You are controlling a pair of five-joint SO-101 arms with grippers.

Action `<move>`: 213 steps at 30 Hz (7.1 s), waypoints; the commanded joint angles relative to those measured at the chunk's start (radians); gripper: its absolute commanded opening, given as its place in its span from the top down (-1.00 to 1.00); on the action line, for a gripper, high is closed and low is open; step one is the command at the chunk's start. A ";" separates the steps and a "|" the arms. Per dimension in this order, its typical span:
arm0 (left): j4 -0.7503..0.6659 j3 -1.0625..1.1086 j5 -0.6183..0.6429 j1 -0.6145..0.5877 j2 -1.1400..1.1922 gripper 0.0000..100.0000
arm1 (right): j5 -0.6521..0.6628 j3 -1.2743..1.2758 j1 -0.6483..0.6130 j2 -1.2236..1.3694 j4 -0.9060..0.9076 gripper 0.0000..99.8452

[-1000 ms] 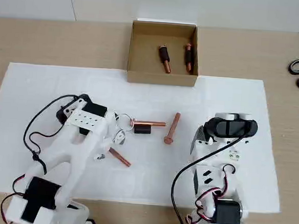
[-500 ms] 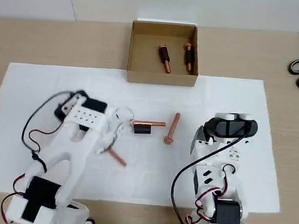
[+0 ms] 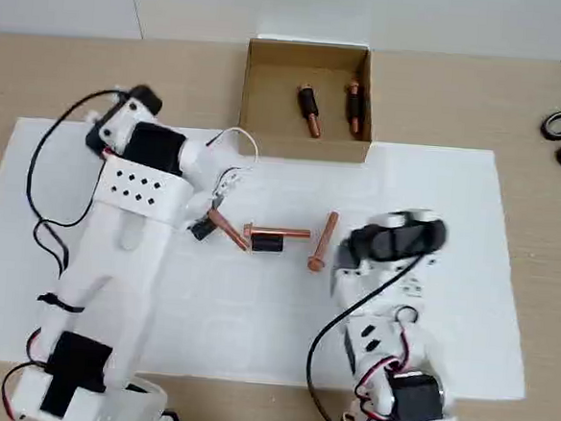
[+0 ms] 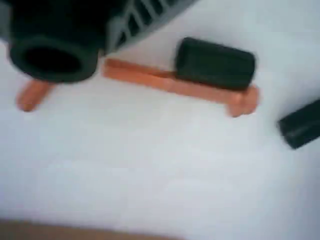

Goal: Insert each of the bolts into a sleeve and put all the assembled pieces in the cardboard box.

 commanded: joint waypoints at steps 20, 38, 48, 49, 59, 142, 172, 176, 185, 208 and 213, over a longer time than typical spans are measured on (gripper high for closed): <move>-0.173 -0.424 -0.628 0.212 -0.221 0.99 | 0.302 0.193 -0.081 -0.016 -0.616 0.99; -0.531 -0.415 -0.806 0.324 -0.144 0.99 | 0.147 0.195 -0.079 -0.016 -0.616 0.99; -0.485 -0.216 -0.810 0.381 -0.295 0.99 | 0.091 0.195 -0.071 -0.016 -0.616 0.99; -0.493 -0.166 -0.810 0.381 -0.330 0.99 | 0.091 0.195 -0.071 -0.016 -0.616 0.99; -1.088 0.446 -0.810 0.382 -0.565 0.99 | 0.092 0.195 -0.071 -0.016 -0.616 0.99; -1.074 0.553 -1.017 0.456 -0.686 0.99 | 0.310 0.189 -0.122 -0.133 -0.653 0.99; -1.221 0.619 -1.060 0.394 -0.687 0.99 | 0.310 0.189 -0.120 -0.133 -0.651 0.99; -1.221 0.581 -1.060 0.391 -0.687 0.99 | 0.310 0.189 -0.120 -0.133 -0.651 0.99; -1.160 0.584 -1.051 0.428 -0.687 0.99 | 0.310 0.189 -0.120 -0.133 -0.657 0.99; -1.059 0.601 -0.996 0.448 -0.687 0.99 | 0.310 0.189 -0.120 -0.133 -0.654 0.99; -1.030 0.645 -1.003 0.446 -0.687 0.99 | 0.310 0.189 -0.120 -0.133 -0.656 0.99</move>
